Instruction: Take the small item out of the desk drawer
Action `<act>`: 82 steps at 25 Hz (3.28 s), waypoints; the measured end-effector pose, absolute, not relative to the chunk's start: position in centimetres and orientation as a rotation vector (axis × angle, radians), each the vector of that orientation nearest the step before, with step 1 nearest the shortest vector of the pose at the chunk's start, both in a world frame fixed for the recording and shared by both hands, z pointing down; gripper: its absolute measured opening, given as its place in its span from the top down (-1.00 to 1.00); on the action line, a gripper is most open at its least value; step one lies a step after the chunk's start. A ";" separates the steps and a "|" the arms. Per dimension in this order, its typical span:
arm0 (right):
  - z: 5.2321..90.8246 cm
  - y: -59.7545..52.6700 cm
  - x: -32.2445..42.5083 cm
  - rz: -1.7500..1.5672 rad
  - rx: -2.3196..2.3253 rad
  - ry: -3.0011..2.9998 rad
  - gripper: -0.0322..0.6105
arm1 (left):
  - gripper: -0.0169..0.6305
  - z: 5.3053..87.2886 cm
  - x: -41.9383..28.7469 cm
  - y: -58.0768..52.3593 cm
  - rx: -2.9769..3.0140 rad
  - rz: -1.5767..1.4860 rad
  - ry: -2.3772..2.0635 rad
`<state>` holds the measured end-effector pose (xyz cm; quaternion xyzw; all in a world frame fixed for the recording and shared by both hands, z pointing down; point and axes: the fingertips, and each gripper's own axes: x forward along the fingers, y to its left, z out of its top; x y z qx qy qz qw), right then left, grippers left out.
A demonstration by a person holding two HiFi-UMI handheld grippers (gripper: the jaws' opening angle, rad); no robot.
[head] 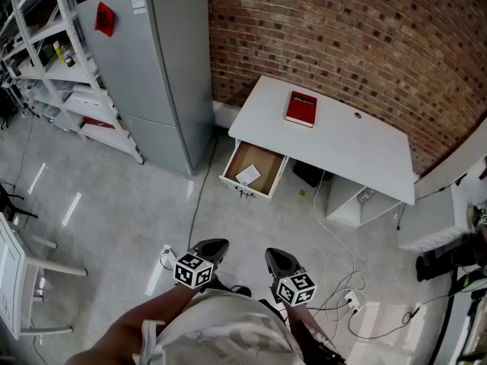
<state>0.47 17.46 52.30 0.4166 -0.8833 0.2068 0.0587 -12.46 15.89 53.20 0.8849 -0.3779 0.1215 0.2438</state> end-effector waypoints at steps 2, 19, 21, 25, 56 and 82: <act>52.0 17.6 -0.4 0.623 1.254 -2.685 0.88 | 0.91 52.9 -13.3 16.3 2.420 0.333 -1.034; 51.6 18.6 0.1 0.642 1.295 -2.673 0.88 | 0.91 52.6 -12.5 17.0 2.444 0.363 -0.986; 51.8 18.7 0.6 0.649 1.300 -2.668 0.88 | 0.91 52.6 -12.0 17.0 2.445 0.362 -0.987; 52.2 18.5 1.6 0.655 1.302 -2.663 0.88 | 0.91 52.7 -11.1 16.9 2.441 0.359 -1.000; 54.1 17.1 0.8 0.709 1.231 -2.655 0.88 | 0.91 53.5 -13.0 17.1 2.357 0.389 -1.119; 55.1 4.9 -0.4 0.786 1.550 -2.407 0.88 | 0.91 55.6 -14.3 0.1 2.452 0.433 -0.856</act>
